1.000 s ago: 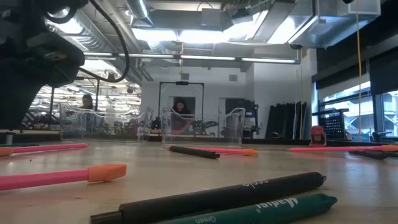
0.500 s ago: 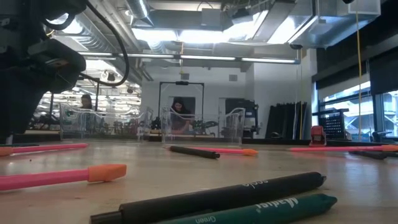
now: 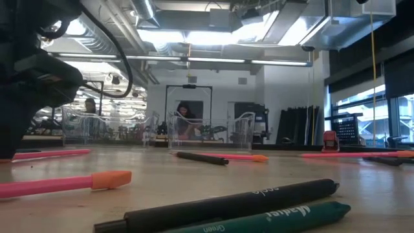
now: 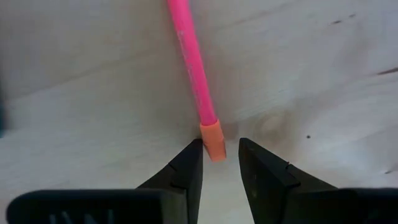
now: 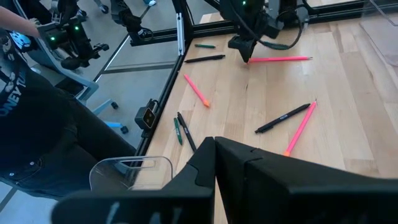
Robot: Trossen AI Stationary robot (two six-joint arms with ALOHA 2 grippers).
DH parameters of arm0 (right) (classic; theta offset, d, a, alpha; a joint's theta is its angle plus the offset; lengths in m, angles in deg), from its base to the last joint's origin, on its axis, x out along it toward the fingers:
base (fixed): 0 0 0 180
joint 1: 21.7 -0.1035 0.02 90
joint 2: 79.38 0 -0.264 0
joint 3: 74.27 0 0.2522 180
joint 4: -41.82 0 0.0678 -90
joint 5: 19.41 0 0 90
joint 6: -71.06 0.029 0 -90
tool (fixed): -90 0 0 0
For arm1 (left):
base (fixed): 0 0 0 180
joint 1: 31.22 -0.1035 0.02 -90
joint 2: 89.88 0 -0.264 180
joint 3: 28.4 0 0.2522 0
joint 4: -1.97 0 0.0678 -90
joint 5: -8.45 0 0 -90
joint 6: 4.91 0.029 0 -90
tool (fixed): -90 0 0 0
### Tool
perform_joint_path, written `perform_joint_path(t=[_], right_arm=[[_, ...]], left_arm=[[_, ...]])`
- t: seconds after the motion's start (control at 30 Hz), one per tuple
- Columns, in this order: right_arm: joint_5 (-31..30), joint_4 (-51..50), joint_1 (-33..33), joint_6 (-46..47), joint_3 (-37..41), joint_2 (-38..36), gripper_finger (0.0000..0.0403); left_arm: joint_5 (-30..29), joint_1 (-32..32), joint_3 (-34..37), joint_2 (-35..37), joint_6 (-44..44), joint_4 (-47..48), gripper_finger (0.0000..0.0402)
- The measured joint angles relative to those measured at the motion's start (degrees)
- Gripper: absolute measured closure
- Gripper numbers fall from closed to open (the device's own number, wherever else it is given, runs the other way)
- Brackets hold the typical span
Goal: Sort crayons/erasers/pens/pencils in bins
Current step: Put the pink pencil into the top left transparent bin
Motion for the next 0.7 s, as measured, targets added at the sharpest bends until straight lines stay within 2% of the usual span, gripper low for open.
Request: perform_joint_path(t=[0.43, 0.57, 0.7], right_arm=[[0.0, 0.0, 0.0, 0.0, 0.0, 0.0, 0.0397], [0.0, 0.0, 0.0, 0.0, 0.0, 0.0, 0.0397], [0.0, 0.0, 0.0, 0.0, 0.0, 0.0, 0.0397]], left_arm=[[-0.6, 0.0, -0.3, -2.6, 0.0, 1.0, 0.0307], [-0.9, 0.0, -0.3, -2.7, -1.2, 1.9, 0.0329], [-0.9, 0.0, -0.3, -2.7, -1.4, 2.4, 0.0369]])
